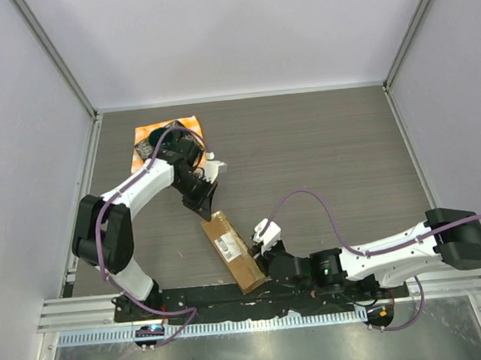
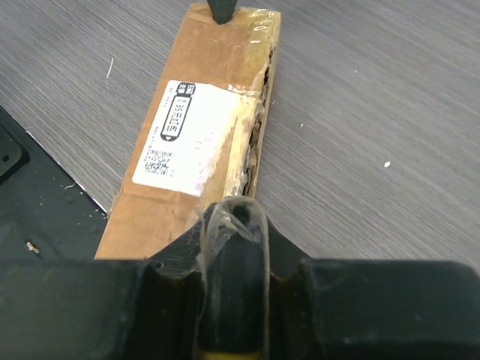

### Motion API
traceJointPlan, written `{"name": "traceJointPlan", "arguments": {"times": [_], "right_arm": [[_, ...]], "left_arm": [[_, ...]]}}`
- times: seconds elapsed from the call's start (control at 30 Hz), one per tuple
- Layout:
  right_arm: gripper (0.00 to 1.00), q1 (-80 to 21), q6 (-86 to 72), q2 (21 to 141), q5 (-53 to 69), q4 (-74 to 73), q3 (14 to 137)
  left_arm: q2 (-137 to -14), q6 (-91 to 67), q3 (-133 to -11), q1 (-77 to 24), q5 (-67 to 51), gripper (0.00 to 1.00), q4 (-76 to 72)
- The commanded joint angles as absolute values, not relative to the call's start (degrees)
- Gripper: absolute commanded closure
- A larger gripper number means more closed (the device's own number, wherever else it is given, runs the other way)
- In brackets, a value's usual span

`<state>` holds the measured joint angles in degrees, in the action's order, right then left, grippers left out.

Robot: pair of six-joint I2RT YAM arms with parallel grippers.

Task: Unpack the express box
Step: Cut the express box at the center of the board.

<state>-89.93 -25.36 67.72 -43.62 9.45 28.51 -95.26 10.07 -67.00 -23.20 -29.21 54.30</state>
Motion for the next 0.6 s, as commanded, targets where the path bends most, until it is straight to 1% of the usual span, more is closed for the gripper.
{"name": "traceJointPlan", "arguments": {"times": [0.0,0.1,0.23,0.57], "right_arm": [[0.99,-90.61,-18.9,66.1,-45.79,14.5,29.88],[0.99,-90.53,-18.11,62.41,-47.37,13.8,29.53],[0.99,-90.53,-19.07,58.01,-46.5,15.46,27.34],[0.99,-90.62,-23.29,58.27,-46.85,16.96,24.26]], "left_arm": [[-96.07,14.15,-71.54,-23.99,-17.32,1.0,52.2],[-95.8,14.15,-72.86,-25.04,-16.7,1.0,53.52],[-95.62,14.33,-73.82,-26.1,-15.47,1.0,54.31],[-97.38,14.5,-77.08,-27.6,-14.5,1.0,56.43]]}}
